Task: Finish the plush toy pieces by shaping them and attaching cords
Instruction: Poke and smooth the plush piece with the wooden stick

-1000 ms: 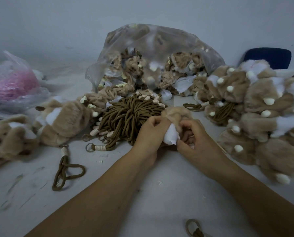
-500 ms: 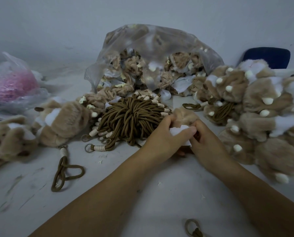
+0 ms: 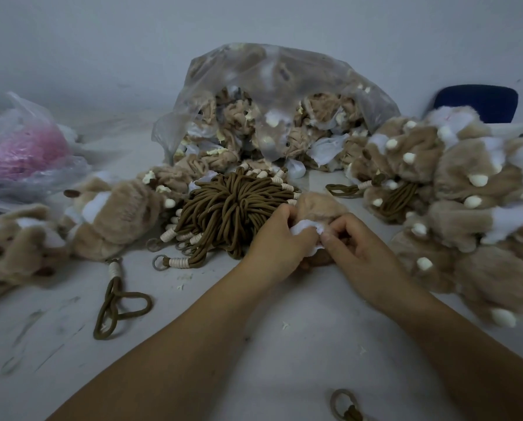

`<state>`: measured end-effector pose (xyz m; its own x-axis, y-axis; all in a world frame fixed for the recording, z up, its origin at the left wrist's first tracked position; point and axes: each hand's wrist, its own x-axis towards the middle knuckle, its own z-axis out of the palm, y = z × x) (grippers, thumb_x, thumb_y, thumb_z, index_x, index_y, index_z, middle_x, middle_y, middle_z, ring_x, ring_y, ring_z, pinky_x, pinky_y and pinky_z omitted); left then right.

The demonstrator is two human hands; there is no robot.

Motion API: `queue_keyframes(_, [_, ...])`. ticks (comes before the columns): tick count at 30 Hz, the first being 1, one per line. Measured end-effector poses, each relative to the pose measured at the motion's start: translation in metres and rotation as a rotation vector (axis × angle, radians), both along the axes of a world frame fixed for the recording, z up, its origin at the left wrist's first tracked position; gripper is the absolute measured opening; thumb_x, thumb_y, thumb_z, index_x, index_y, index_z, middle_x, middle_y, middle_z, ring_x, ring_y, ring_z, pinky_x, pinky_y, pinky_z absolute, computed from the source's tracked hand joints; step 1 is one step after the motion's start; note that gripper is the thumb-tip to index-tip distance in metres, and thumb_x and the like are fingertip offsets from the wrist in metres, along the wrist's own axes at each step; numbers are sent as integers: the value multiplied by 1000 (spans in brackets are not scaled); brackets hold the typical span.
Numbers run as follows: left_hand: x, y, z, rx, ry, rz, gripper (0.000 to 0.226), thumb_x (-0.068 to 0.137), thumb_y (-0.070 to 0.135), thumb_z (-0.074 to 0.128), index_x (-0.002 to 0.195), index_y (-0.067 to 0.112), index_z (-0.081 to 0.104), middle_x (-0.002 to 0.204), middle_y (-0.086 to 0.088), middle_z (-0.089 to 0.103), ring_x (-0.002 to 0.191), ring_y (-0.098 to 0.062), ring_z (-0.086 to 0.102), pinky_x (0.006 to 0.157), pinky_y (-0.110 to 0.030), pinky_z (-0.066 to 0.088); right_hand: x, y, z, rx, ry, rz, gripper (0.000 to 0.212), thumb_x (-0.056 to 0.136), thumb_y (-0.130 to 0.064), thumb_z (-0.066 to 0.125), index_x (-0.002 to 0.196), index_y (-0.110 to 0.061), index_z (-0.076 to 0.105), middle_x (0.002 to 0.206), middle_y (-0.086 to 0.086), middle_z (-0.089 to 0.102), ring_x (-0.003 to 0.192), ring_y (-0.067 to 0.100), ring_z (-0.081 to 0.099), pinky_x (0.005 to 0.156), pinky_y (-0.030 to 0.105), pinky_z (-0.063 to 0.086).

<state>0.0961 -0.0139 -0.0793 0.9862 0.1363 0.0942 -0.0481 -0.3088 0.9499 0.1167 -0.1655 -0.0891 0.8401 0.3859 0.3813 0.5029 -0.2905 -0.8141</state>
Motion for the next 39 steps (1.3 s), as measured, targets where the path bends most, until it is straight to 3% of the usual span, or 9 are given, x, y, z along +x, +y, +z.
queue_keyframes(3, [-1,0,-1,178,-23,84,18,87,29,62,89,32,44,80,12,56,67,-1,52,52,-19,37,-2,3,-1,-78,-141,28,15,93,-13,56,79,-17,51,74,-7,50,61,7,44,55,19,37])
queue_keyframes(6, [-1,1,-3,126,-6,127,17,86,32,62,87,31,46,79,9,60,65,-4,54,51,-17,38,-3,5,-3,-44,-124,15,13,93,-17,54,80,-19,52,73,-7,52,62,8,47,55,19,38])
queue_keyframes(9, [-1,-4,4,-282,81,17,13,87,30,65,95,21,60,82,0,66,62,-8,62,51,-24,47,0,5,-4,82,0,-68,17,94,-26,53,77,-28,52,67,-8,57,60,6,51,55,20,42])
queue_keyframes(12, [-3,-8,12,-792,129,-131,24,95,33,61,94,12,74,91,-6,74,77,-12,72,59,-23,56,5,0,-2,167,126,-181,18,94,-34,50,78,-28,52,72,1,60,64,12,54,65,42,50])
queue_keyframes(14, [-2,-4,11,-891,147,-158,28,97,30,59,88,10,77,93,-9,75,81,-15,73,63,-23,58,5,-1,-1,174,148,-199,17,93,-33,48,79,-23,51,77,12,60,64,14,52,67,47,50])
queue_keyframes(19, [-5,1,9,-839,230,-208,34,83,21,70,110,1,67,100,-11,71,83,-15,73,60,-20,58,2,0,-1,151,137,-167,17,94,-31,49,81,-20,52,69,0,58,63,10,52,61,35,46])
queue_keyframes(22, [-6,2,10,-779,275,-213,30,90,17,67,114,0,61,99,-11,70,80,-15,73,57,-20,57,1,1,0,156,131,-132,22,93,-34,51,82,-15,53,65,-8,55,61,6,49,54,20,42])
queue_keyframes(33, [-3,-5,3,-252,90,108,11,92,19,61,91,14,52,58,1,64,43,-7,55,40,-20,43,-8,7,4,-90,-237,-75,23,92,-14,53,74,-24,44,72,-9,47,65,3,45,56,12,36])
queue_keyframes(39, [-3,-5,-4,-120,-83,174,17,89,24,58,82,23,43,79,-8,60,66,-20,58,54,-34,47,-7,6,2,-83,-209,-35,17,94,-15,52,79,-21,47,75,-9,50,66,5,49,55,18,39])
